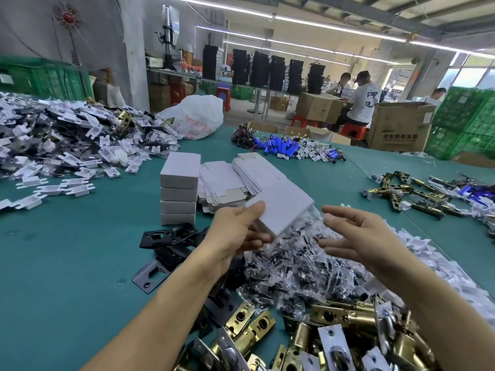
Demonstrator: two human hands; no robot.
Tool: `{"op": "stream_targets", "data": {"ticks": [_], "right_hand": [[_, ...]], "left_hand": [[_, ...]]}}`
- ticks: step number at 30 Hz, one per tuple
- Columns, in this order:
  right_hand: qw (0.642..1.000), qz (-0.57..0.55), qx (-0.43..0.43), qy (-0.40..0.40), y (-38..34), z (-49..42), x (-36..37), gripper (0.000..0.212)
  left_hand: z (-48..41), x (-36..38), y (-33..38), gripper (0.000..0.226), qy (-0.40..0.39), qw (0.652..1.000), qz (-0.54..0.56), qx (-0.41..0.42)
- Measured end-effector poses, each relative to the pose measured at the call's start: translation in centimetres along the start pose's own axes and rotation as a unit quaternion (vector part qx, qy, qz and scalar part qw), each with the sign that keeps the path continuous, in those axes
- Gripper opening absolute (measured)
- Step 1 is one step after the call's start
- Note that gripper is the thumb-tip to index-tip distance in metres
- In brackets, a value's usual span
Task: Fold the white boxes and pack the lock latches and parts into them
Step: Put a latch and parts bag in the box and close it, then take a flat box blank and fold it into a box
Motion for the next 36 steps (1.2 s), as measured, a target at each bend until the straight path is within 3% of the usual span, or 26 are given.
{"op": "stream_targets", "data": {"ticks": [7,10,17,23,29,36], "right_hand": [[0.999,0.028,0.009,0.011,2.9,3.2,-2.6,0.016],[1.000,0.023,0.002,-0.002,3.0,3.4,-2.3,0.015],[1.000,0.004,-0.005,-0.022,3.2,3.5,-1.5,0.015],[1.000,0.001,-0.004,-0.026,3.7,3.3,-1.6,0.013],[1.000,-0.003,-0.004,-0.026,4.0,3.0,-1.7,0.013],[1.000,-0.007,-0.011,-0.028,4.0,3.2,-1.7,0.013]], "left_hand": [[0.7,-4.9,4.7,0.027,0.164,0.962,0.174,0.130],[0.2,-6.6,7.6,0.024,0.214,0.947,0.185,0.154],[-1.5,-11.8,11.0,0.032,0.340,0.926,0.090,0.136],[-1.5,-14.1,10.4,0.032,0.388,0.914,-0.027,0.117],[-1.3,-13.7,10.8,0.042,0.438,0.860,-0.238,0.108],[-1.4,-12.8,10.1,0.034,0.469,0.820,-0.306,0.115]]}}
Point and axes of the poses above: each hand's wrist, its own z-axis away from the middle knuckle, its own x-axis out of the palm, y = z × x, the point moved 7 cm from there along -z, towards the middle knuckle, and after that the axes turned 5 degrees about -y, right-handed, at the moved point
